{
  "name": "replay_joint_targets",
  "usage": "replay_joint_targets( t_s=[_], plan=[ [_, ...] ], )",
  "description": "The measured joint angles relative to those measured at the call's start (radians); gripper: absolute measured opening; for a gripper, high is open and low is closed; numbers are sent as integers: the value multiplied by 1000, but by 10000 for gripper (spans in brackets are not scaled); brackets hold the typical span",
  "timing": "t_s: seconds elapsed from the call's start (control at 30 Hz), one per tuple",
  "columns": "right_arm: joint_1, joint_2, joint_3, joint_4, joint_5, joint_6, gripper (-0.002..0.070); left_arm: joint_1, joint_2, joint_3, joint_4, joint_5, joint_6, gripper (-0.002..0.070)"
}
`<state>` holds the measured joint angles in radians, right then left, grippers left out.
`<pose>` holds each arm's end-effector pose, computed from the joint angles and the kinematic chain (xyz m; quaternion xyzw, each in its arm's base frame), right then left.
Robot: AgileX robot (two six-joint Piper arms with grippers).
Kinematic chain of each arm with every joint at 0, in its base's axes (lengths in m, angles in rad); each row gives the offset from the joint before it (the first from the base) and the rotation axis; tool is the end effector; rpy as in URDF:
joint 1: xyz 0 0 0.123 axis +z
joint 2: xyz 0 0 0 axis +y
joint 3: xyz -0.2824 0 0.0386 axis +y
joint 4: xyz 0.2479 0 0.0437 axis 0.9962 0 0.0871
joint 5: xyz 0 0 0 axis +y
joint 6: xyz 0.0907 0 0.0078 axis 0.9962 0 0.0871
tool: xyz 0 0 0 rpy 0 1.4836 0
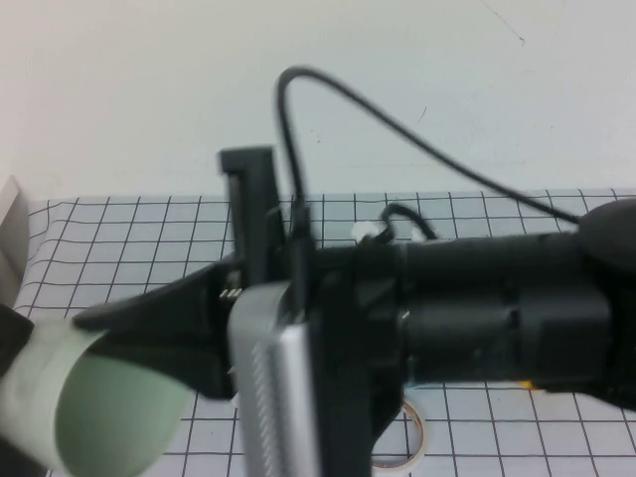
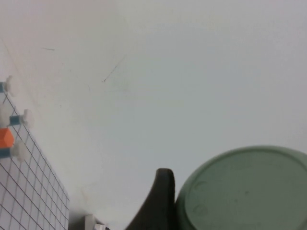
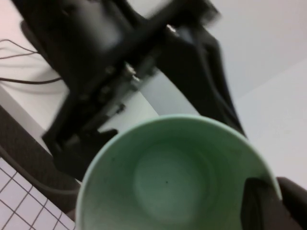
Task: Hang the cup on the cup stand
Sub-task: Adjust the cup with two arms
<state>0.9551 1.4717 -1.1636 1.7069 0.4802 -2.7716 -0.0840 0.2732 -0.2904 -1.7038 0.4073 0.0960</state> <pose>0.1622 0.3016 0.3622 -0.7034 0.2680 0.1490 0.6413 0.0649 -0.0415 0.2978 -0.3309 0.5626 -0.6471 0.3940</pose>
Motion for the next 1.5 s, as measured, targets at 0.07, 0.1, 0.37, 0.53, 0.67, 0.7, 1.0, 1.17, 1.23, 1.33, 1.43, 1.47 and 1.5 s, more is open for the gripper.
replay_joint_targets(
  t_s=[0.07,0.1,0.37,0.53,0.67,0.7,1.0,1.17,1.23,1.33,1.43,1.47,1.5],
  plan=[
    [16,10,-4,0,-4,-29,19,0,0,0,3,-5,0,692],
    [19,17,-6,0,-7,-43,19,0,0,0,4,-9,0,692],
    [25,30,-7,2,-54,-72,20,0,0,8,2,-61,69,612],
    [27,30,-7,2,-73,-77,21,0,0,8,-7,-77,102,596],
    [29,30,-7,0,-77,-79,21,0,0,8,-9,-81,122,594],
    [29,30,-7,0,-77,-81,21,0,0,8,-10,-83,134,594],
    [29,31,-7,-6,-89,-81,36,0,0,8,-28,-94,223,593],
    [29,31,-7,-6,-87,-72,209,0,0,8,-23,-94,249,578],
    [29,31,-7,-4,-85,-72,308,0,0,8,-16,-103,254,570],
    [29,31,-7,-2,-85,-70,405,0,0,8,-14,-140,259,565],
    [29,31,-7,-2,-96,-68,435,0,0,-4,-10,-183,268,565],
    [29,26,-5,-2,-106,-57,438,0,0,-13,-10,-199,280,564],
    [29,20,-2,-2,-118,-40,440,0,0,-22,-10,-215,299,564]
  ],
)
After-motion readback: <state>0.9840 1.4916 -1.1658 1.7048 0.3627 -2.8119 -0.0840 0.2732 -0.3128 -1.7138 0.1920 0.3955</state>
